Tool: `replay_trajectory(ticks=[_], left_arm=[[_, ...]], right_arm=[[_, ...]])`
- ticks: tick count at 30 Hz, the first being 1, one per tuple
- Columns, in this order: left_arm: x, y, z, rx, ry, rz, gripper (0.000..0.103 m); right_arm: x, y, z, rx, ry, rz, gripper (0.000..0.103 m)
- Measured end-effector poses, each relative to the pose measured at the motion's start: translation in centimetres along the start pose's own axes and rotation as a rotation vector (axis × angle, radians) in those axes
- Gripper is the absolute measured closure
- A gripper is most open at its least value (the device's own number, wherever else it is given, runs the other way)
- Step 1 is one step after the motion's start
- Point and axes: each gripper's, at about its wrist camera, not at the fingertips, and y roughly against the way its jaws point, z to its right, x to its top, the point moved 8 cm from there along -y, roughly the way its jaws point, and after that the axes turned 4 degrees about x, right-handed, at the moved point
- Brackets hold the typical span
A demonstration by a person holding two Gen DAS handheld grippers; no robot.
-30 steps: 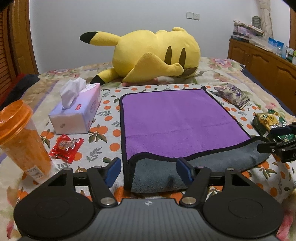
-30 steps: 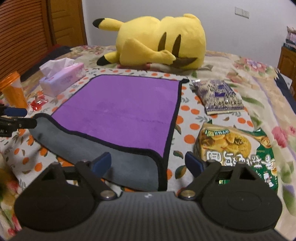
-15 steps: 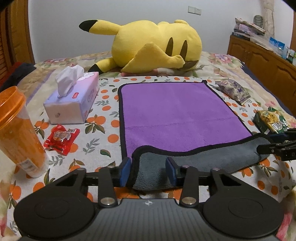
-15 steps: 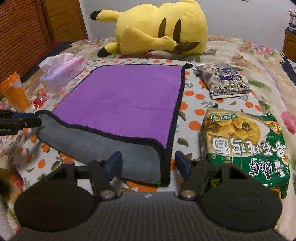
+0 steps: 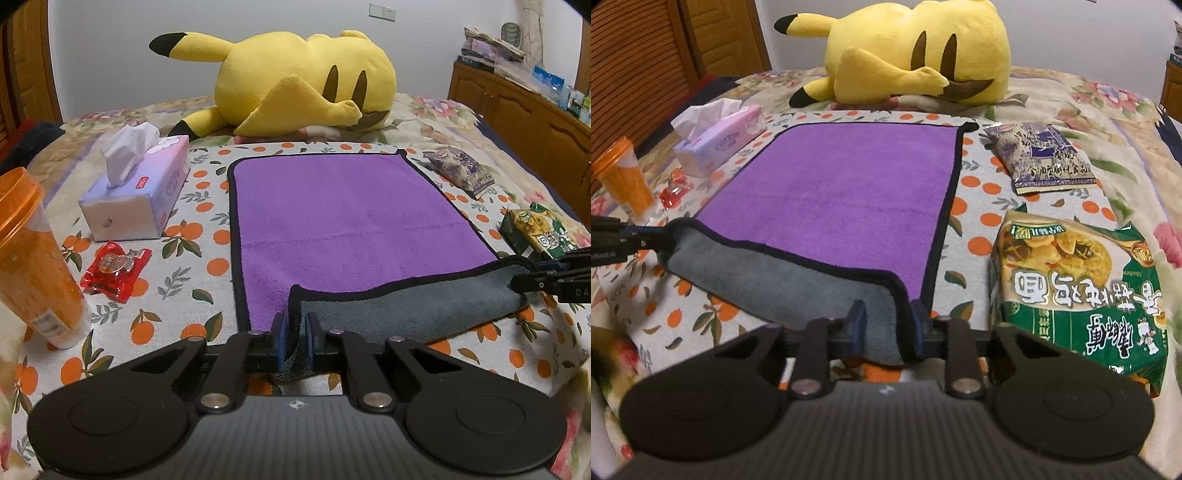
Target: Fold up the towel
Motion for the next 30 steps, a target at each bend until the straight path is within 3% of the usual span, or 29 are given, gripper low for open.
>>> replay_trajectory(ticks=[3,4,7,30], left_arm=[[0.1,0.2,0.2,0.003,-0.004,0.008,0.095],[0.2,0.3,0.2,0.000,-0.004,0.011,0.096],[0.4,0.6,0.4,-0.001,-0.010,0.026,0.096],[2.6,3.6,1.0,-0.007,-0.011,0.187,0.097]], right_arm=[[-0.1,0.0,-0.1,0.007,0.006,-0.005,0.085],[-0.1,0.0,-0.2,0.006,0.013,-0.005,0.093],[-0.1,0.1,-0.4,0.004,0.029,0.002,0.098],[2.0,1.4,-0.2,0.014,0.065,0.124,0.098]])
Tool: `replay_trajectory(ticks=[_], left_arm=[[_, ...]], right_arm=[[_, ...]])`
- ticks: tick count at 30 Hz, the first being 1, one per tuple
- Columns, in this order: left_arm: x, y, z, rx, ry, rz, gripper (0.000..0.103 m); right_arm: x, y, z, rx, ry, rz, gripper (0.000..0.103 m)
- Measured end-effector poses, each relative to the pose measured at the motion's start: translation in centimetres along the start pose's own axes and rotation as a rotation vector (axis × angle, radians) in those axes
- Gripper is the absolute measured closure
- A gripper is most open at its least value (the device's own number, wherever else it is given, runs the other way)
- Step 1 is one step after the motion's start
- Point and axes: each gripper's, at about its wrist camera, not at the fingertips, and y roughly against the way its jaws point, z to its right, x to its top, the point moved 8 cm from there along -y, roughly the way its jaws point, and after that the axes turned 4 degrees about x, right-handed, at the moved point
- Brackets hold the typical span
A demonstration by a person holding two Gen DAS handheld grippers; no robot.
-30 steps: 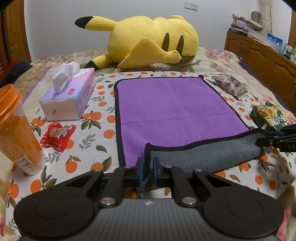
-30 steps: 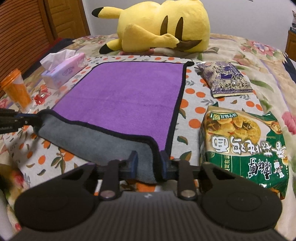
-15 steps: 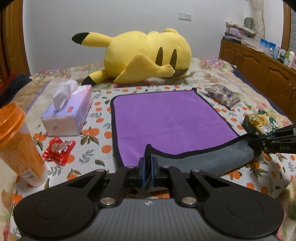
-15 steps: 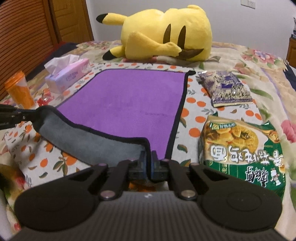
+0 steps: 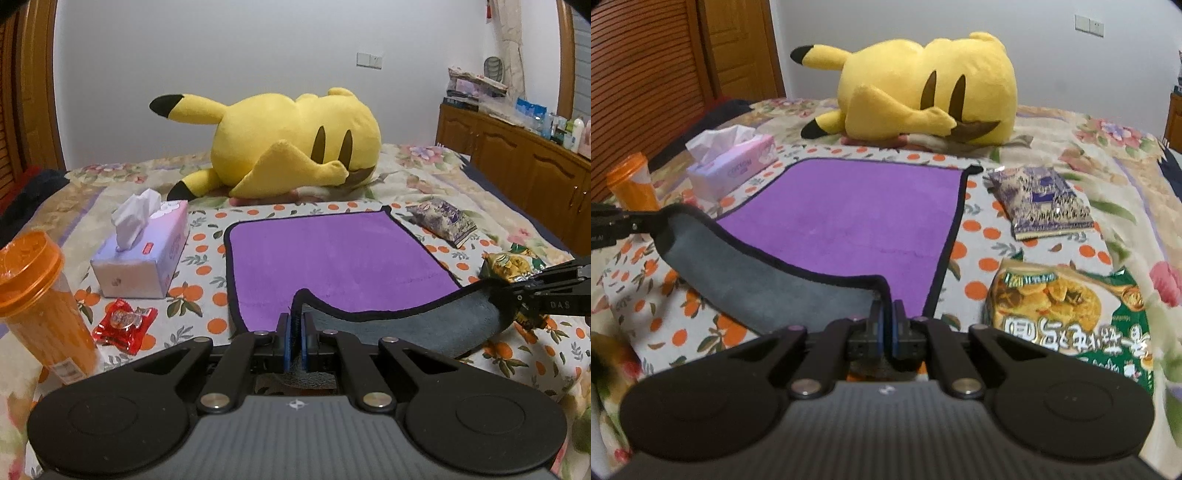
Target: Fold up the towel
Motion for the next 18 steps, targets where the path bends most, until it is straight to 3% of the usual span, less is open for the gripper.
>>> replay_trajectory(ticks=[10,18], left_arm=[[1.1,0.4,-0.2,0.006,0.010,0.050,0.097],[1.5,-0.5,-0.5,0.011,-0.003,0.050,0.098]], right_arm=[[1.9,1.2,-0.2,0.008,0.017,0.086,0.098],[2.2,0.0,0.1,-0.013,0.037,0.082,0.099]])
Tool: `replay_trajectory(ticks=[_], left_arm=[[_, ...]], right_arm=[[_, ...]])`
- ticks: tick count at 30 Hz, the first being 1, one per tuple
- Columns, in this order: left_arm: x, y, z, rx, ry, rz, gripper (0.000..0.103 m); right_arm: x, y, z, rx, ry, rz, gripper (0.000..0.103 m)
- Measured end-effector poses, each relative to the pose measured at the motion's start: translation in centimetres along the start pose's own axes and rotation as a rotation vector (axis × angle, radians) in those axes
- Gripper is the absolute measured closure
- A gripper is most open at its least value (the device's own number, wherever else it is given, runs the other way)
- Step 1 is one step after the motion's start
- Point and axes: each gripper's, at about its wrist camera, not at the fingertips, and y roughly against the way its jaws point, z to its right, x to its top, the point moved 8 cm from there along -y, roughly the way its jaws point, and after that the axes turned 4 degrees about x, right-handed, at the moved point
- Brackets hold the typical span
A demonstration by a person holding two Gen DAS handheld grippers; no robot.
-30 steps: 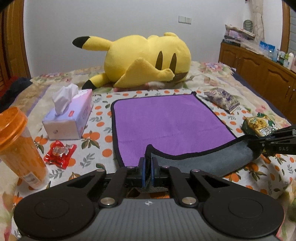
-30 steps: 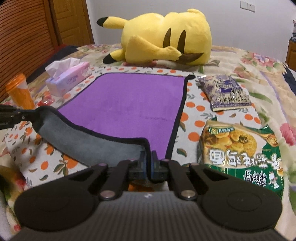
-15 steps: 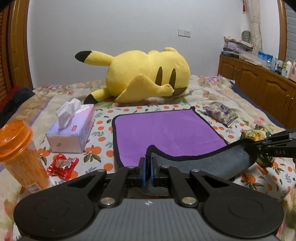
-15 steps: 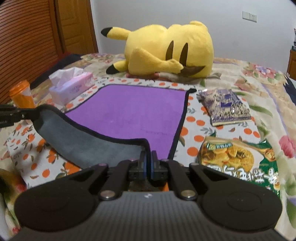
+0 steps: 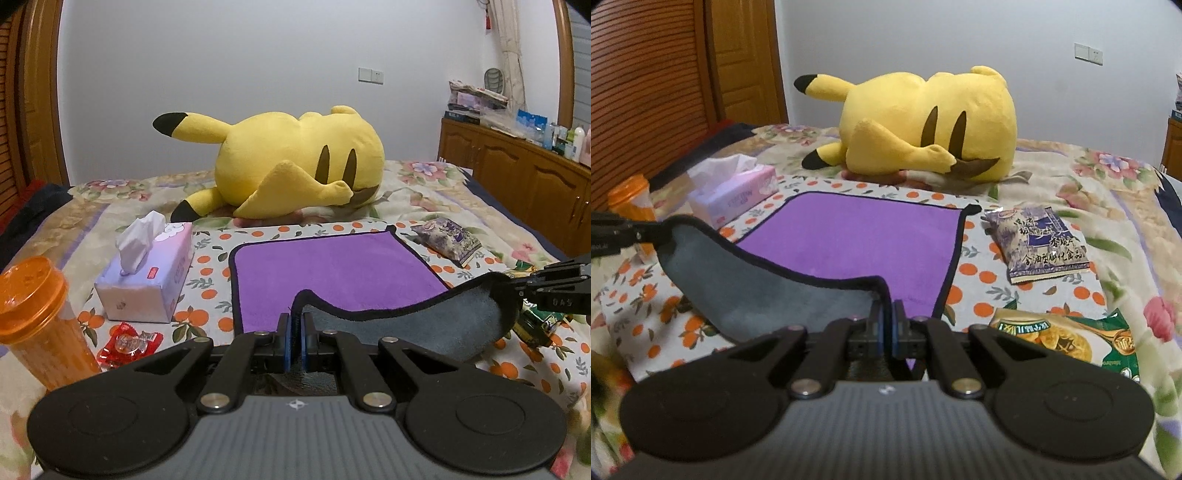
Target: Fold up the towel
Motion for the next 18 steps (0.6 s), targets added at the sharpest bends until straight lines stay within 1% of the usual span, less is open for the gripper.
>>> replay_trajectory(ticks=[10,18], left_arm=[[1.6,-0.6,0.3,-0.005,-0.021,0.032,0.098],[3.7,-1.4,0.2,-0.012,-0.029,0.061,0.098]], right_arm=[[1.4,-0.3,0.5,-0.013,0.028,0.033,0.099],[3.6,-0.8,0.7,-0.030,0.083,0.075,0.099]])
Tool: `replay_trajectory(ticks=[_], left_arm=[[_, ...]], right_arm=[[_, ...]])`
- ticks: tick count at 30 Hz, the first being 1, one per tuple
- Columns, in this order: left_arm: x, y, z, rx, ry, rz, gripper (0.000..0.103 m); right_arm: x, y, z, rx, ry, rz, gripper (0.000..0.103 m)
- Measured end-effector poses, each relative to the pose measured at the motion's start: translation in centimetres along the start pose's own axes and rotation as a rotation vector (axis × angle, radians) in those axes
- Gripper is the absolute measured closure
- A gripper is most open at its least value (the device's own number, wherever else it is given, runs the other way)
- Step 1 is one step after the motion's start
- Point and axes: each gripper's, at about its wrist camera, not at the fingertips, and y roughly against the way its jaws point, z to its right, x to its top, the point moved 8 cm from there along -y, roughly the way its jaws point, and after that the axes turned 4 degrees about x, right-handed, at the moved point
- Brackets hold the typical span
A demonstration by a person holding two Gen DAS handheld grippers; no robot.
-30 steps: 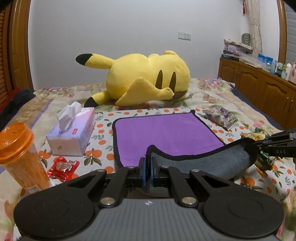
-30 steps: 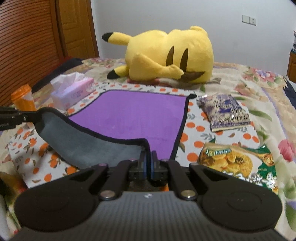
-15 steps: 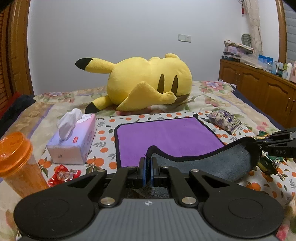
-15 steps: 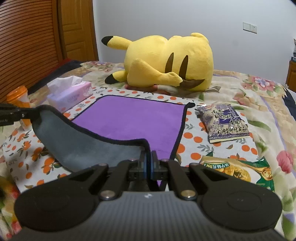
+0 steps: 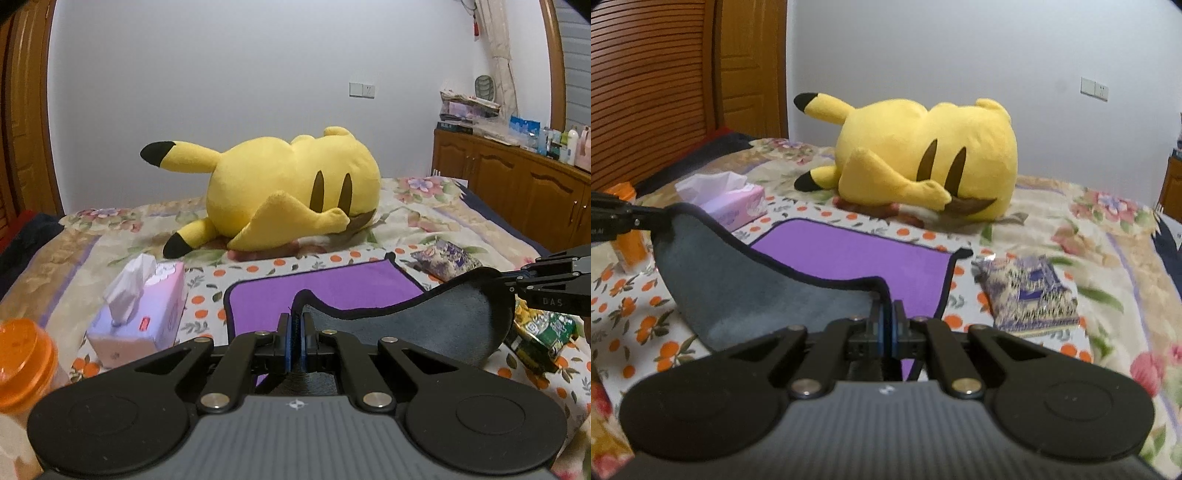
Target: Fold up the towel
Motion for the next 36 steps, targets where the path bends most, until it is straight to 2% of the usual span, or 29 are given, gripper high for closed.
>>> replay_trajectory(ticks=[20,36], left_arm=[[4.7,-4.0,-1.2,-0.002,-0.017,0.031,0.098],[7.7,-8.8,-2.8,0.061,0.000,0.072,0.098]], right_arm=[[4.7,-3.5,1.1,-0.041,0.058,0.049,0.099],[6.5,-7.8,3.5,-0.114,0.075,0.060,0.099]])
